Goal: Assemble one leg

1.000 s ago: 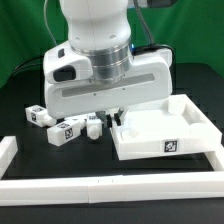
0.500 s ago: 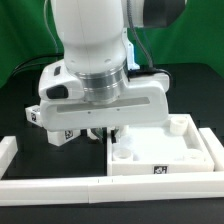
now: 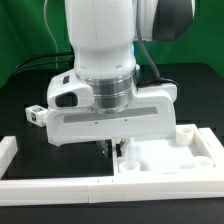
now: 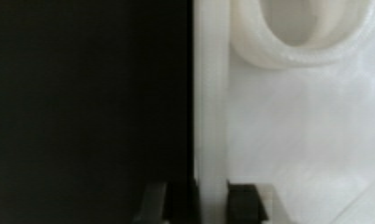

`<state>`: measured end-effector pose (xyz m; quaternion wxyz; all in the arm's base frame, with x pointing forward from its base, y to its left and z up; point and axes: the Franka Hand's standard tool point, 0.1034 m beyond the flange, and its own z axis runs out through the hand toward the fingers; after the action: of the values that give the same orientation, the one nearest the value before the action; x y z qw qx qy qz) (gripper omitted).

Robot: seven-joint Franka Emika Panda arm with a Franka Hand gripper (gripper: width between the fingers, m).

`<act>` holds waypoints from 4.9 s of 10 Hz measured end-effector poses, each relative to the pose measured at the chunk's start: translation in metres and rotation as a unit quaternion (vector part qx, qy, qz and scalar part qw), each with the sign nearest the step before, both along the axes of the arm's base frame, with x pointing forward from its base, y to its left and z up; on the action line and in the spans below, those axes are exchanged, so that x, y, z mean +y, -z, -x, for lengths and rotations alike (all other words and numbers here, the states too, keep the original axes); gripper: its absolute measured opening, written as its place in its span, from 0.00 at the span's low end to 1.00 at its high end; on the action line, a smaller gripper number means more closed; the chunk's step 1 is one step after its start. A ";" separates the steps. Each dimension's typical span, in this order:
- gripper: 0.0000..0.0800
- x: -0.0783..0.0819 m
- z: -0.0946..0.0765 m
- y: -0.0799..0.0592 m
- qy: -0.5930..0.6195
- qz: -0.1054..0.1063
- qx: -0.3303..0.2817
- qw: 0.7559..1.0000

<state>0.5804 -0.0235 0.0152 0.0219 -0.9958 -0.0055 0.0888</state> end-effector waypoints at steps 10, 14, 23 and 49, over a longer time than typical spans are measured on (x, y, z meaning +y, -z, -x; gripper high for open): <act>0.07 0.001 0.000 0.000 0.011 0.000 0.012 1.000; 0.07 0.002 0.000 0.001 0.021 0.000 0.033 0.999; 0.81 0.059 0.040 -0.045 -0.020 0.016 0.037 0.999; 0.81 0.094 0.180 0.010 -0.166 0.076 0.343 0.921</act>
Offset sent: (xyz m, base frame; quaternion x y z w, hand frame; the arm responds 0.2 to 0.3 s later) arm 0.0000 0.0000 0.0000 0.0000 0.0000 0.0000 1.0000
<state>0.4006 0.0707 0.0055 -0.0682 -0.8878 -0.1557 0.4277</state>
